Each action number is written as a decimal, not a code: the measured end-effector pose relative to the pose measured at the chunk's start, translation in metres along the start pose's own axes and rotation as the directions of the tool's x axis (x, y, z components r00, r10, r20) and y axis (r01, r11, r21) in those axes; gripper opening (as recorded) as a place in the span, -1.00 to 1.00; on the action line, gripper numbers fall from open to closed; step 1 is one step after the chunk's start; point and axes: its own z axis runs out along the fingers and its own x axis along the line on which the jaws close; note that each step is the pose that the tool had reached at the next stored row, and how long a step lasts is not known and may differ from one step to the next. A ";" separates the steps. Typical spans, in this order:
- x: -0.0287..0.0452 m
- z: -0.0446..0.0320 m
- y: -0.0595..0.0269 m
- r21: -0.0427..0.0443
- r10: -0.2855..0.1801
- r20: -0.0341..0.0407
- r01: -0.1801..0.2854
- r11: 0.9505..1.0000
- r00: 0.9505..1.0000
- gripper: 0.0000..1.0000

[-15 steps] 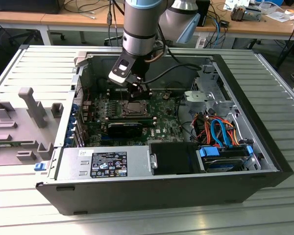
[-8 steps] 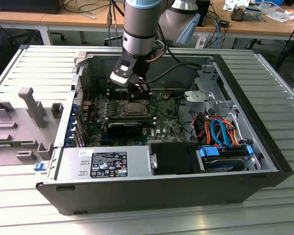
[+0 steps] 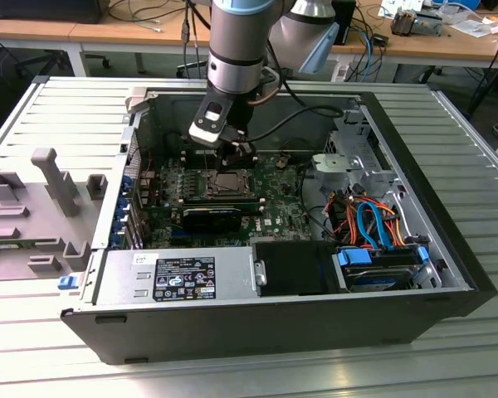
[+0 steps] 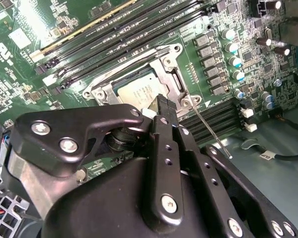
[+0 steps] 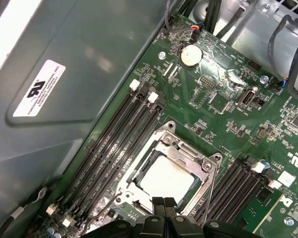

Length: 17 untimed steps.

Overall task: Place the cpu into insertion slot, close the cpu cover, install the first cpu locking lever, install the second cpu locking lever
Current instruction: 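Install the first cpu locking lever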

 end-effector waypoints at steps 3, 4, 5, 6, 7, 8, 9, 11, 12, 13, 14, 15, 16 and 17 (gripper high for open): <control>0.0000 0.0000 0.0000 0.001 -0.024 0.002 0.024 1.000 1.000 -0.79; 0.0000 0.0000 0.0000 0.002 -0.029 0.002 0.029 1.000 1.000 -0.79; 0.0000 0.0000 0.0000 0.002 -0.035 0.002 0.035 0.999 0.999 -0.79; 0.0000 0.0000 0.0000 0.002 -0.039 0.002 0.039 0.999 0.999 -0.79; 0.0000 0.0000 0.0000 0.002 -0.046 0.003 0.046 0.999 0.999 -0.79; 0.0000 0.0000 0.0000 0.003 -0.052 0.003 0.052 0.999 0.999 -0.79; 0.0000 0.0000 0.0000 0.003 -0.057 0.003 0.057 0.998 0.998 -0.79; 0.0000 0.0000 0.0000 0.004 -0.067 0.004 0.067 0.998 0.998 -0.79; 0.0000 0.0000 0.0000 0.004 -0.075 0.005 0.075 0.997 0.997 -0.79; 0.0000 0.0000 0.0000 0.004 -0.080 0.005 0.080 0.997 0.997 -0.79; 0.0000 0.0000 0.0000 0.005 -0.085 0.005 0.085 0.996 0.996 -0.79; 0.0000 0.0000 0.0000 0.005 -0.090 0.005 0.090 0.996 0.996 -0.79; 0.0000 0.0000 0.0000 0.005 -0.094 0.006 0.094 0.996 0.996 -0.79; 0.0000 0.0000 0.0000 0.006 -0.102 0.006 0.102 0.995 0.995 -0.79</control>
